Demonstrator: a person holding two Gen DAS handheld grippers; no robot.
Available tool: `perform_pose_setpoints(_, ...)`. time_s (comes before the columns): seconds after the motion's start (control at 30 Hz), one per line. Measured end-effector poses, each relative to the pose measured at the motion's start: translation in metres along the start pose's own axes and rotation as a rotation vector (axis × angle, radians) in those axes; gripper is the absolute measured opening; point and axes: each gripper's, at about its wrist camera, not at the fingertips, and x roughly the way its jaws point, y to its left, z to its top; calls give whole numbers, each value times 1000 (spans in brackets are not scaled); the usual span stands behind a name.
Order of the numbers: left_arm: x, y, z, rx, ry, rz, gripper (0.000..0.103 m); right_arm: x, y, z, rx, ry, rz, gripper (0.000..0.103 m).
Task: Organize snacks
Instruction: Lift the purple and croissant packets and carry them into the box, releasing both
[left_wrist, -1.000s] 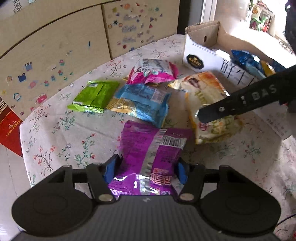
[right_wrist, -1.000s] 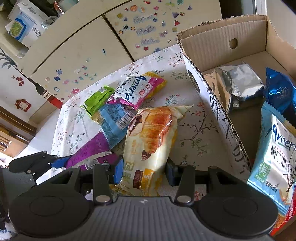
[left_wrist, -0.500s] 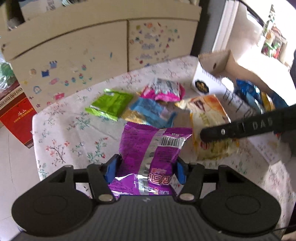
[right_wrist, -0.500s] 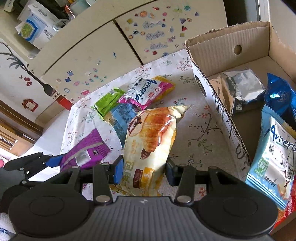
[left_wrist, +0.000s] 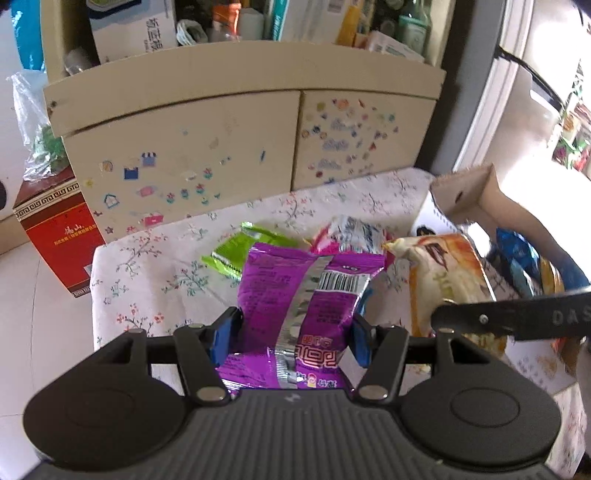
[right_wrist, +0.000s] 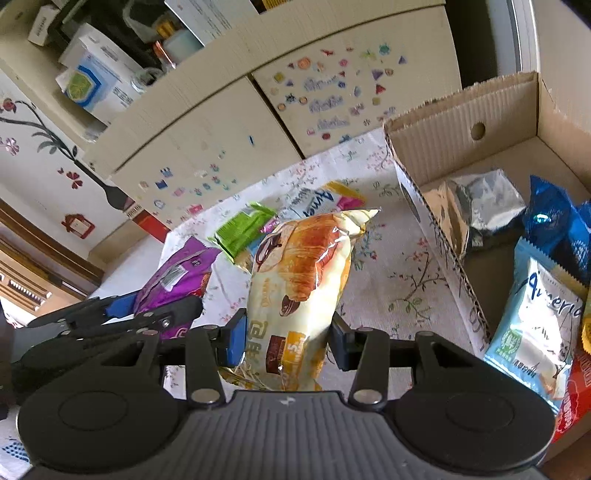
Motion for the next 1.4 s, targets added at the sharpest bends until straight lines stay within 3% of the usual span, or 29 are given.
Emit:
perform_pose_setpoints(0.4, -5, -32, 23, -38, -100, -79, 60, -52, -18, 22, 48, -158, 2, 52)
perform_pose_setpoints(0.83, -2, -93, 39, 7, -169, -199, 60, -112, -66, 39, 169, -341, -78, 52)
perform_pose_setpoints(1.2, 20, -150, 40, 60, -144, -311, 60, -128, -93, 40, 272, -408, -159, 52)
perform_pose_setpoints(1.4, 30, -175, 34, 92, -138, -355, 59, -125, -100, 36, 313, -402, -192, 52)
